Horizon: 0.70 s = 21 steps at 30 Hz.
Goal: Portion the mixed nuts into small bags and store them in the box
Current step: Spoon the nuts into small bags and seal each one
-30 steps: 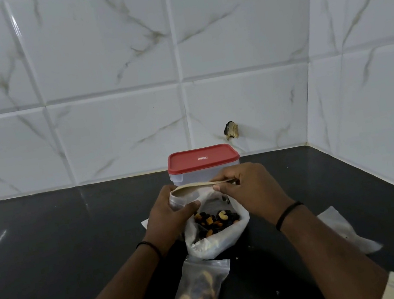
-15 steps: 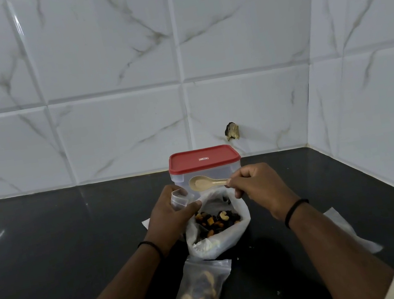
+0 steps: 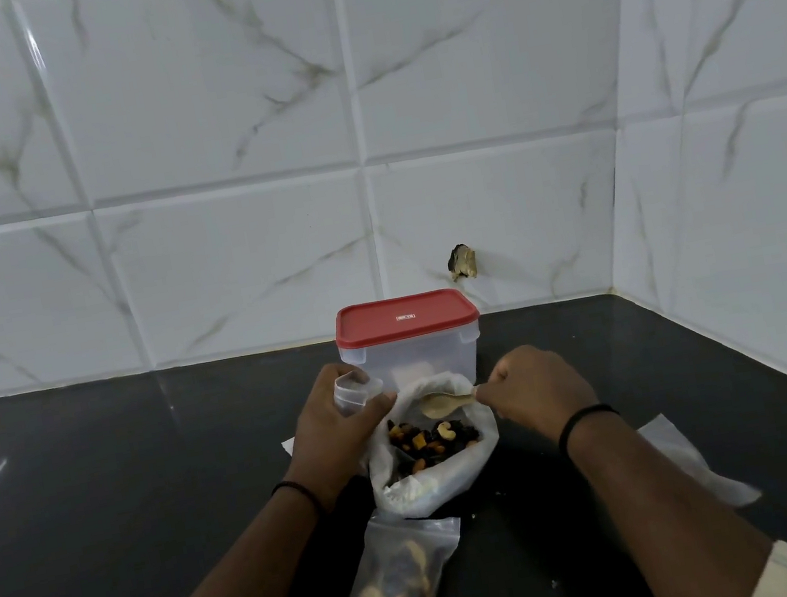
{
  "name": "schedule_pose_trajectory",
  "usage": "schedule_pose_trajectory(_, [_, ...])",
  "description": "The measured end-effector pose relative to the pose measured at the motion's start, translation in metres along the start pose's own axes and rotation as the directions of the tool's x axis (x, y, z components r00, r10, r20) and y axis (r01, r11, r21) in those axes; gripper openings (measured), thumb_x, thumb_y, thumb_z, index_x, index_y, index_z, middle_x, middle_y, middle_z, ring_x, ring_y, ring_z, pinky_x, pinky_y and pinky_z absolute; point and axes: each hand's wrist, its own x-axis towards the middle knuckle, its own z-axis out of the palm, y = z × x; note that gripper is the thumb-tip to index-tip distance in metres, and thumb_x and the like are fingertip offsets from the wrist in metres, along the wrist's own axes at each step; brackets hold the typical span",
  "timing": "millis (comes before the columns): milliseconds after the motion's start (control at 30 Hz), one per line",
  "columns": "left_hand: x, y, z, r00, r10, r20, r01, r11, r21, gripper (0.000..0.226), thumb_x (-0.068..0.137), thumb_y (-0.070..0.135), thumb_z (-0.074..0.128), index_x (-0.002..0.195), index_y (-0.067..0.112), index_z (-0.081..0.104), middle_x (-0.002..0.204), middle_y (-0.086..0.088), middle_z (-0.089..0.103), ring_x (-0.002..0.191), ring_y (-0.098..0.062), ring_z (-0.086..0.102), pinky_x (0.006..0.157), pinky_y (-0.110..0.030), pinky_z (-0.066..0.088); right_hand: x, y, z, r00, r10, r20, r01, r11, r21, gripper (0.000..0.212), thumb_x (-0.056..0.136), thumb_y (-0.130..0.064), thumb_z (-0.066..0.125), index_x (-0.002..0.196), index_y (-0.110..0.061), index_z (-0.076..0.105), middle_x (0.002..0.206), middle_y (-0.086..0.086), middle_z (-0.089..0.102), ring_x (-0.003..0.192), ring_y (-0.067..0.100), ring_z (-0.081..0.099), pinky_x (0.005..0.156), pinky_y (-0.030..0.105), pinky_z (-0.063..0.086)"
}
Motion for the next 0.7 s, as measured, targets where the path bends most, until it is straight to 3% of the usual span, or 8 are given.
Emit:
schedule_pose_trajectory(100, [0.000, 0.011, -0.002, 1.000, -0.015, -0.001, 0.015, 0.970, -0.242, 0.042, 0.070, 0.037, 0.071, 0.102, 0.014, 0.056, 0.090, -0.014, 0.069, 0.077, -0.026, 0.067, 0.068, -0.037, 0.057, 0.000, 0.001, 0.001, 0.990, -0.048, -0.130, 0.037, 0.995, -0.089, 0.032, 0.087, -0.051, 0.063, 0.078, -0.022, 0.072, 0.073, -0.003, 0.068, 0.073, 0.017, 0.066, 0.070, 0.033, 0.056])
schedule_pose_trajectory(233, [0.001, 0.022, -0.009, 0.987, -0.071, 0.144, 0.142, 0.806, -0.574, 0.039, 0.079, 0.029, 0.060, 0.110, 0.007, 0.052, 0.092, -0.022, 0.066, 0.079, -0.032, 0.064, 0.065, -0.038, 0.056, 0.000, 0.000, 0.003, 0.933, -0.124, -0.337, 0.049, 0.974, -0.223, 0.026, 0.087, -0.045, 0.059, 0.075, -0.024, 0.069, 0.070, -0.007, 0.065, 0.077, 0.019, 0.063, 0.077, 0.035, 0.054])
schedule_pose_trajectory(333, [0.000, 0.024, -0.013, 0.978, -0.062, 0.200, 0.176, 0.759, -0.627, 0.042, 0.082, 0.031, 0.054, 0.117, 0.008, 0.053, 0.104, -0.026, 0.067, 0.090, -0.035, 0.065, 0.078, -0.043, 0.052, -0.003, -0.008, 0.005, 0.899, -0.213, -0.382, 0.195, 0.977, -0.086, 0.026, 0.090, -0.037, 0.060, 0.072, -0.020, 0.068, 0.069, -0.005, 0.065, 0.069, 0.016, 0.062, 0.070, 0.036, 0.054])
schedule_pose_trajectory(433, [-0.001, 0.025, -0.013, 0.979, -0.037, 0.203, 0.159, 0.760, -0.630, 0.042, 0.089, 0.033, 0.045, 0.121, 0.007, 0.054, 0.117, -0.027, 0.064, 0.105, -0.037, 0.061, 0.092, -0.052, 0.044, -0.015, -0.026, 0.004, 0.942, -0.282, -0.184, 0.327, 0.893, 0.308, 0.029, 0.093, -0.039, 0.063, 0.080, -0.015, 0.072, 0.075, 0.000, 0.071, 0.069, 0.013, 0.066, 0.068, 0.029, 0.057])
schedule_pose_trajectory(500, [-0.002, 0.028, -0.012, 0.973, -0.041, 0.226, 0.178, 0.757, -0.629, 0.042, 0.095, 0.034, 0.037, 0.121, 0.007, 0.055, 0.124, -0.027, 0.061, 0.111, -0.036, 0.057, 0.088, -0.050, 0.046, -0.025, -0.038, 0.007, 0.932, -0.362, 0.008, 0.314, 0.820, 0.479, 0.029, 0.094, -0.041, 0.062, 0.090, -0.016, 0.075, 0.082, -0.002, 0.074, 0.072, 0.009, 0.069, 0.069, 0.024, 0.058])
schedule_pose_trajectory(600, [-0.006, 0.032, -0.009, 0.952, -0.050, 0.302, 0.246, 0.714, -0.655, 0.048, 0.099, 0.035, 0.026, 0.122, 0.009, 0.058, 0.132, -0.025, 0.056, 0.115, -0.037, 0.054, 0.081, -0.046, 0.054, -0.033, -0.047, 0.012, 0.880, -0.425, 0.213, 0.225, 0.767, 0.601, 0.030, 0.097, -0.040, 0.058, 0.104, -0.015, 0.072, 0.085, -0.002, 0.073, 0.067, 0.005, 0.066, 0.062, 0.019, 0.052])
schedule_pose_trajectory(700, [-0.007, 0.032, -0.007, 0.950, -0.061, 0.308, 0.261, 0.700, -0.665, 0.051, 0.098, 0.039, 0.025, 0.128, 0.010, 0.055, 0.136, -0.025, 0.053, 0.117, -0.039, 0.051, 0.082, -0.049, 0.055, -0.034, -0.047, 0.011, 0.834, -0.462, 0.303, 0.160, 0.726, 0.669, 0.025, 0.096, -0.033, 0.063, 0.112, -0.014, 0.068, 0.080, -0.001, 0.072, 0.063, 0.009, 0.061, 0.059, 0.022, 0.048])
